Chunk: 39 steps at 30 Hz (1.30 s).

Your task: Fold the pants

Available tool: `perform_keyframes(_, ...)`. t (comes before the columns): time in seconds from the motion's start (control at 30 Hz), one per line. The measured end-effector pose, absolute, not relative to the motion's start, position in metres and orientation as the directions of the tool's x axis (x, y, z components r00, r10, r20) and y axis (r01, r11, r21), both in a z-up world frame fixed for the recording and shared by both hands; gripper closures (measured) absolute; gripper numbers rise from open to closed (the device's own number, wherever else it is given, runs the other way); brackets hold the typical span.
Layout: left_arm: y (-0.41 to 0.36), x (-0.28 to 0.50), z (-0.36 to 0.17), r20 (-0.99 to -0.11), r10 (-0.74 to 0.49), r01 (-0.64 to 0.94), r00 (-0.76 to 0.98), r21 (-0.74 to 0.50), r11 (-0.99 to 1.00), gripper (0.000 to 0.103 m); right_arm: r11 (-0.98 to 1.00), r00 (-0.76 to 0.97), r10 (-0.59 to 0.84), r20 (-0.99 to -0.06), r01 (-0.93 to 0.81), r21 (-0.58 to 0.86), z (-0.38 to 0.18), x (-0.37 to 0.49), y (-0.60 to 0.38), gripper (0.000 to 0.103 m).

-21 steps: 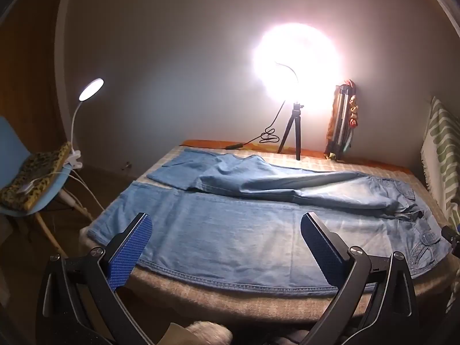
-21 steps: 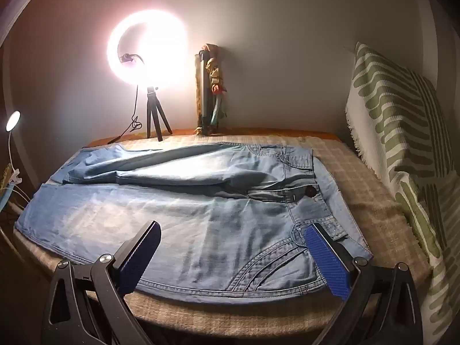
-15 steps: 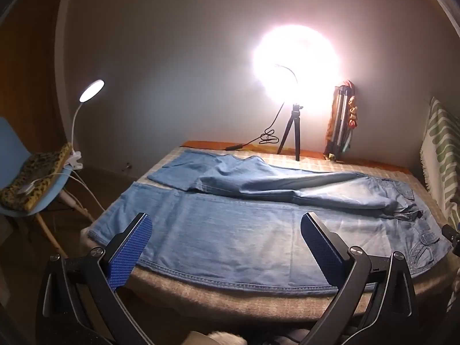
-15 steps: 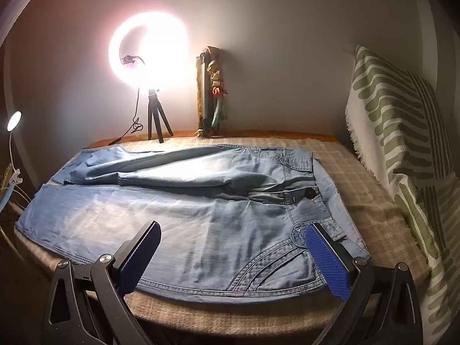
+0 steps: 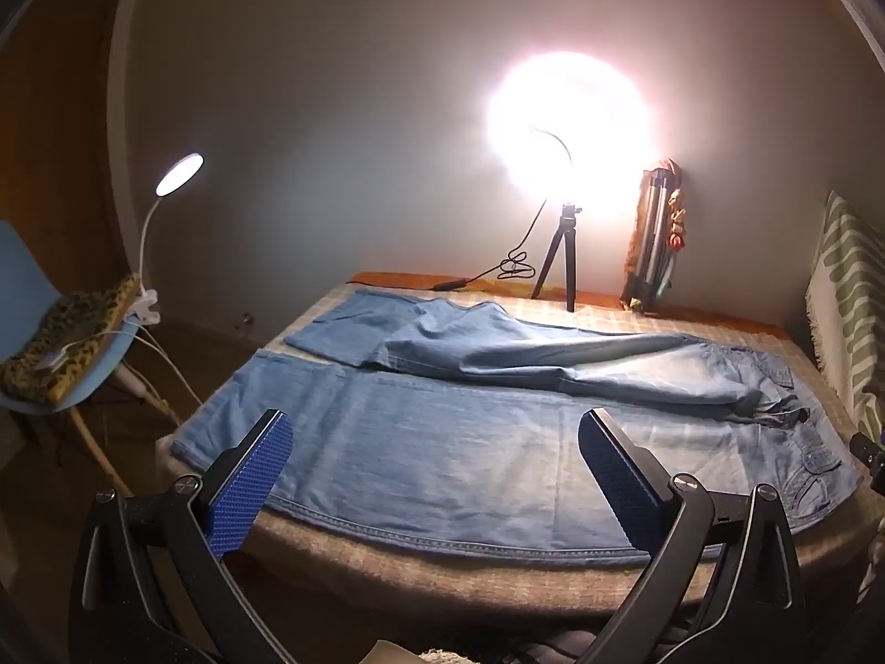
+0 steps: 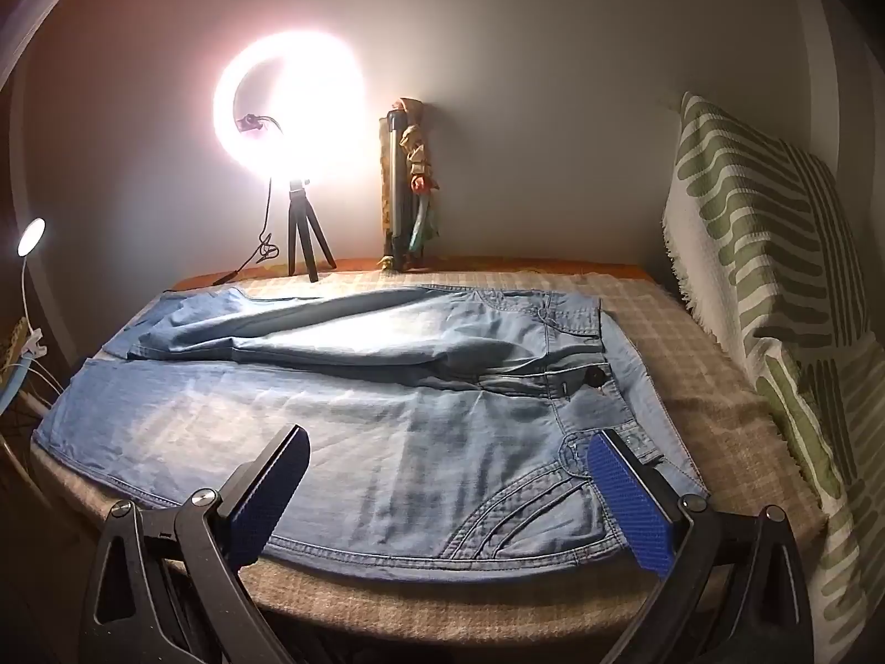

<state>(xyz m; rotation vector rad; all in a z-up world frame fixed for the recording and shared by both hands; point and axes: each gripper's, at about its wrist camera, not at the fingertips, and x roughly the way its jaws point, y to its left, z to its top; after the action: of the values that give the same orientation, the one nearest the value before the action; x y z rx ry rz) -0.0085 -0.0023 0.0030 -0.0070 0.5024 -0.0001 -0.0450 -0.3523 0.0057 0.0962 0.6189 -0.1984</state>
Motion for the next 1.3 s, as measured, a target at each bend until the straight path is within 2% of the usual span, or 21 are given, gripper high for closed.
perform_keyframes(1.3,-0.0081,-0.0107,0.0108,-0.470,-0.013,0.015,0.882,0.002,1.000,0.000,0.975,0.804,-0.151,-0.575,0.216,0.045,0.0030,-0.0502,-0.3569,0.001)
